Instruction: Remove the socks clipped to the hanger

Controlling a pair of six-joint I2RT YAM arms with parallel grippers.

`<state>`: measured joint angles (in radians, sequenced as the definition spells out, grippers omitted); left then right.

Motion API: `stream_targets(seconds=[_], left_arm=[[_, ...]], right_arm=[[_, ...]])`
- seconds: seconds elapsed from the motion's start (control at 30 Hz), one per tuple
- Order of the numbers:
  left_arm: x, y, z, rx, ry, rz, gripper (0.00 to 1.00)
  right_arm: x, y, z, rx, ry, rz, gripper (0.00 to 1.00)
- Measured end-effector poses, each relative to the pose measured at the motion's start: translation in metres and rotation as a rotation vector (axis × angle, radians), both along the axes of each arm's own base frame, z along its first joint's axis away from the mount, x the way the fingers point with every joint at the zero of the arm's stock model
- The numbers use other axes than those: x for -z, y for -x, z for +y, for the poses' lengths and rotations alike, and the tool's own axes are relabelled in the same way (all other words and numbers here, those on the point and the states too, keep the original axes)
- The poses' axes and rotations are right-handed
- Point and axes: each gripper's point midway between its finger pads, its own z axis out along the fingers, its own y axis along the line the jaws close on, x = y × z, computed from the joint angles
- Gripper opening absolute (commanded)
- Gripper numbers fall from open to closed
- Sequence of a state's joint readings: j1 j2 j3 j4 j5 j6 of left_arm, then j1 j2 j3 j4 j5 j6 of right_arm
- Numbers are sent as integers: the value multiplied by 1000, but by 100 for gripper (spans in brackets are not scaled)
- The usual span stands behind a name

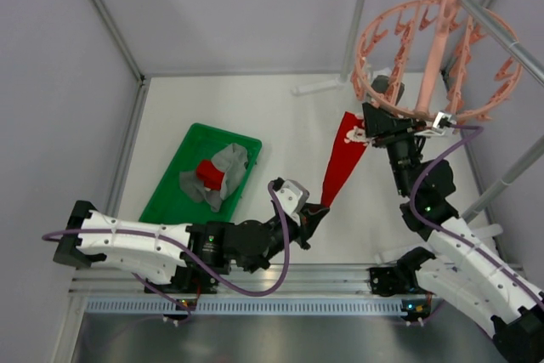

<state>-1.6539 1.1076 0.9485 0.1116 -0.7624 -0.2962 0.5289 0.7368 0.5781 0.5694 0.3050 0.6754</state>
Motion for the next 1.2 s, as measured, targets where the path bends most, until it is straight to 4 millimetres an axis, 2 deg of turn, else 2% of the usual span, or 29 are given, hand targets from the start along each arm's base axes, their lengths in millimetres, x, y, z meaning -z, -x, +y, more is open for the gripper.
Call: stream_targets(seconds=[0.13,0.23,0.57,0.6,0.63,0.7,0.8,0.87,0.9,0.93,1.0,1.03,1.2], left_arm=[[0,1,-1,6,3,3,0],[0,1,-1,6,4,5,0],[-2,0,1,2,10,5,0],[-3,0,1,2,11,5,0],[-2,0,1,2,10,5,0],[-2,0,1,2,10,5,0],[-2,-1,2,-3,10,4,0],[-2,-1,2,-7,7,3,0],[-1,-2,2,-10,5,3,0],[-1,-2,2,-13,4,2,0],[-1,-3,2,-15,2,0,0],[0,-3,1,-15,1,0,0],[1,-2,0,-15,-4,0,0]], right_arm=[[-1,-4,3,-11,7,1,10],[-2,-4,5,-22,8,0,0],[-8,1,2,-26,2,-14,0],[-8,2,2,-25,1,-16,4],[-9,2,1,-25,1,-17,32],[-8,2,1,-26,-3,-14,62],[-9,1,0,-21,-1,1,73],[-9,0,-1,-16,5,27,85],[-10,0,-1,-16,10,38,85],[-11,1,-3,-13,12,49,91],[-12,3,-4,-10,21,70,93],[-11,5,-6,-7,29,88,99],[-5,13,-10,-8,62,155,100]])
